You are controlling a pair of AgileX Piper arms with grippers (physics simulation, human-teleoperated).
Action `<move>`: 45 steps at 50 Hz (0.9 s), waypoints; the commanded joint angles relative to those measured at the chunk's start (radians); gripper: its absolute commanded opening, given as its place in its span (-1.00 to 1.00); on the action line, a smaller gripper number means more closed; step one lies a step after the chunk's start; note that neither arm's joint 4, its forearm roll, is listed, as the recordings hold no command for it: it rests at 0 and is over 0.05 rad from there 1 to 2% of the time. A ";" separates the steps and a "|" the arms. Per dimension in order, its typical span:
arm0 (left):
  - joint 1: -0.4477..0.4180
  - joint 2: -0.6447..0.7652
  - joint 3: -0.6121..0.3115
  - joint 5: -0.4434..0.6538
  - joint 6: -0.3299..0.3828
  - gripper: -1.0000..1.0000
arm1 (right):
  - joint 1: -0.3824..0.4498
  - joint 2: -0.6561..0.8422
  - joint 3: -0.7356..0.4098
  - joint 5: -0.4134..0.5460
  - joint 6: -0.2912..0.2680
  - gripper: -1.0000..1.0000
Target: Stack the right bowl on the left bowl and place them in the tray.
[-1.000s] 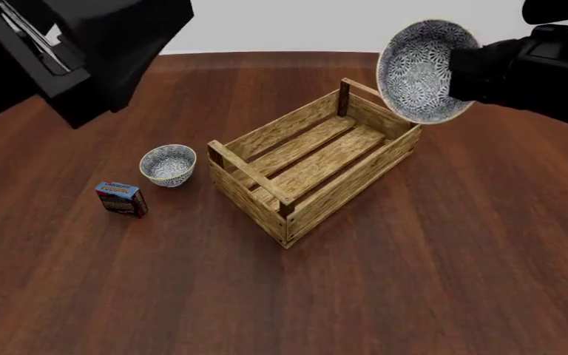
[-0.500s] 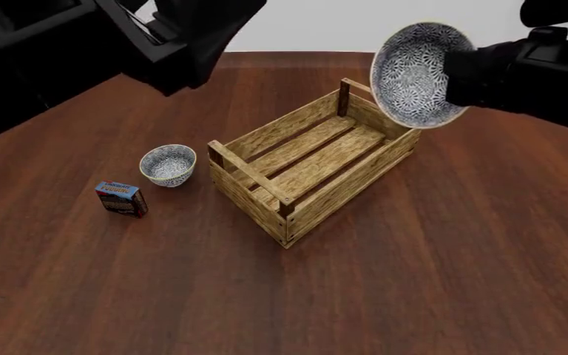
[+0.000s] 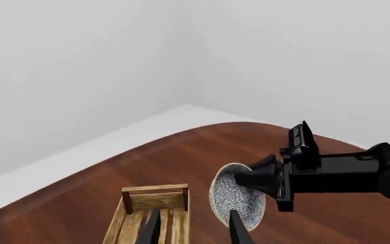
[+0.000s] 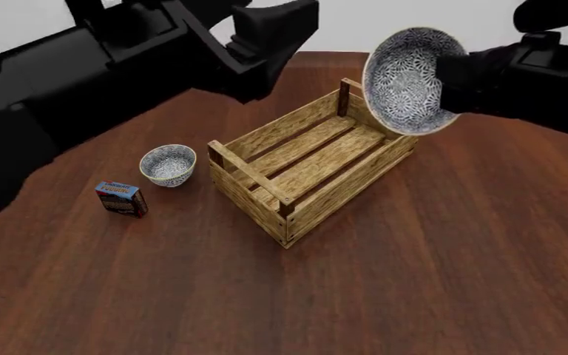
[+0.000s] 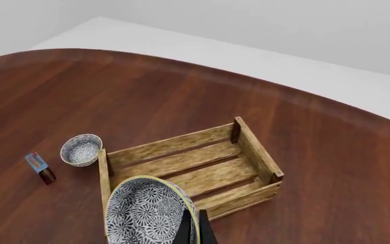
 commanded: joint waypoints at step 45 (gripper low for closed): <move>-0.007 0.319 -0.061 -0.124 -0.094 1.00 | 0.049 -0.002 0.007 0.004 -0.013 -1.00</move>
